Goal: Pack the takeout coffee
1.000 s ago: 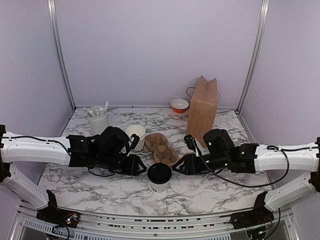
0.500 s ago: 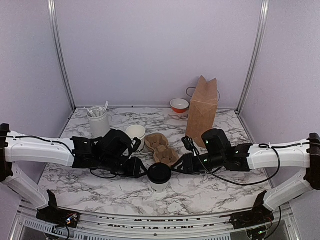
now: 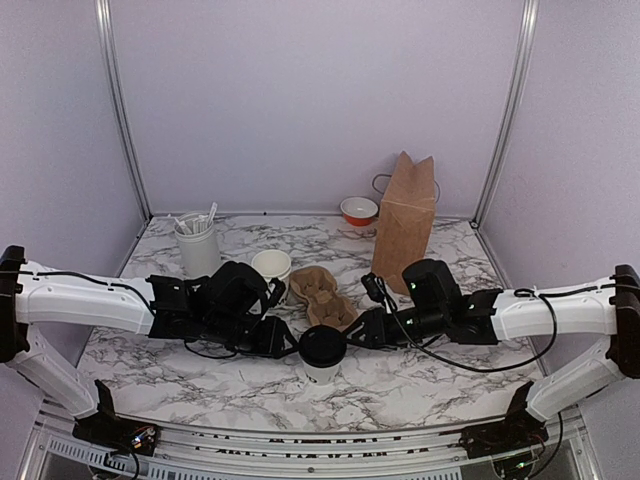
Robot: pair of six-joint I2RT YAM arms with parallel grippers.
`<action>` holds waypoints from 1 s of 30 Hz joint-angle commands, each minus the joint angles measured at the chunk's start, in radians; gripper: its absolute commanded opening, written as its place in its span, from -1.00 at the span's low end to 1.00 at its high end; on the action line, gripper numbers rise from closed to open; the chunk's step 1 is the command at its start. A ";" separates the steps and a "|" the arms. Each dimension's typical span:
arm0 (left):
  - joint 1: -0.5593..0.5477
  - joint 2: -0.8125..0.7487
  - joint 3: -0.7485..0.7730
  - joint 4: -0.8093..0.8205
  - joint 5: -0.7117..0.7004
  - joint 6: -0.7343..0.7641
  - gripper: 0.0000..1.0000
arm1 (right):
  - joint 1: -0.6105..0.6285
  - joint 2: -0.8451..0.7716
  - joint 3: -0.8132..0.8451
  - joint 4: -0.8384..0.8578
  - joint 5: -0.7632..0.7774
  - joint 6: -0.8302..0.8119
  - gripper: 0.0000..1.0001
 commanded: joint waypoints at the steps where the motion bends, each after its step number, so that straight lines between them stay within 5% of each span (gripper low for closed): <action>1: -0.004 -0.003 -0.002 0.018 0.006 -0.003 -0.28 | -0.003 0.009 -0.017 0.019 0.004 0.001 -0.14; 30: -0.004 -0.010 0.025 0.017 0.020 0.008 -0.28 | -0.013 -0.023 -0.027 0.019 0.045 0.018 -0.17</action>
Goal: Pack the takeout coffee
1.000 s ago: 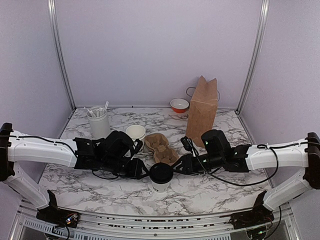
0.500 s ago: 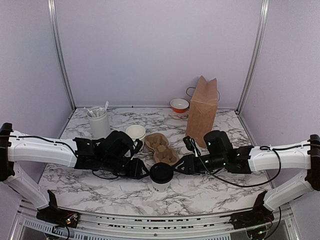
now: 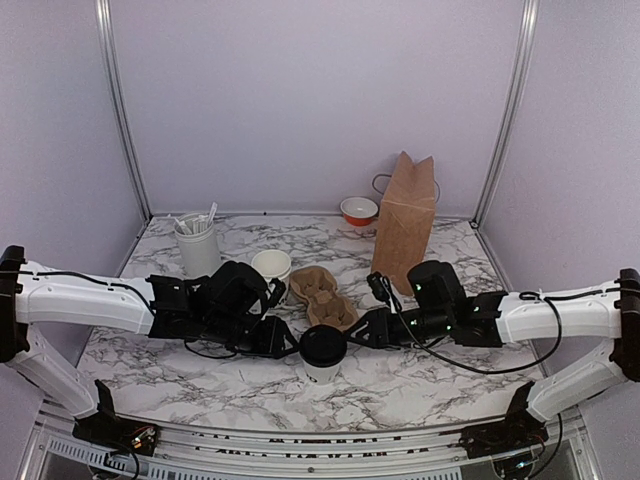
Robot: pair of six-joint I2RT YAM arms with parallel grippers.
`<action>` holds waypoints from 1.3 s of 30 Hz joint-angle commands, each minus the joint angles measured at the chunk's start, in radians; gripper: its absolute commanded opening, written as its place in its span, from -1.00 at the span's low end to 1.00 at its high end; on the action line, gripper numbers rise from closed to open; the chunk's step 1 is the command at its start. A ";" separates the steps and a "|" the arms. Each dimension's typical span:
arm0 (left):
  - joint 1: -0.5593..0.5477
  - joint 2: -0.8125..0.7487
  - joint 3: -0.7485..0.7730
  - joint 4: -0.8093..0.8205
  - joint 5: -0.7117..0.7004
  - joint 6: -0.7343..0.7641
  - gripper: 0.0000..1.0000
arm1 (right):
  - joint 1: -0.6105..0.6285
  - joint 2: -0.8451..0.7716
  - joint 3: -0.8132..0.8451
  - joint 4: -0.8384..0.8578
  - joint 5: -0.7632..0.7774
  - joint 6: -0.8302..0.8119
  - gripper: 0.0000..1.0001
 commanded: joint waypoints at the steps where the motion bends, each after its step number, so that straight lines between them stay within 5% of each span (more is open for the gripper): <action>1: -0.004 -0.008 0.026 0.016 0.010 0.011 -0.28 | -0.008 0.014 0.000 0.011 0.009 0.007 -0.17; 26: -0.005 0.046 0.047 0.030 0.024 0.016 -0.28 | -0.007 0.037 -0.012 0.025 -0.012 0.008 -0.21; 39: -0.006 0.058 -0.080 0.017 -0.005 -0.006 -0.29 | 0.028 0.069 -0.039 0.036 -0.001 0.021 -0.22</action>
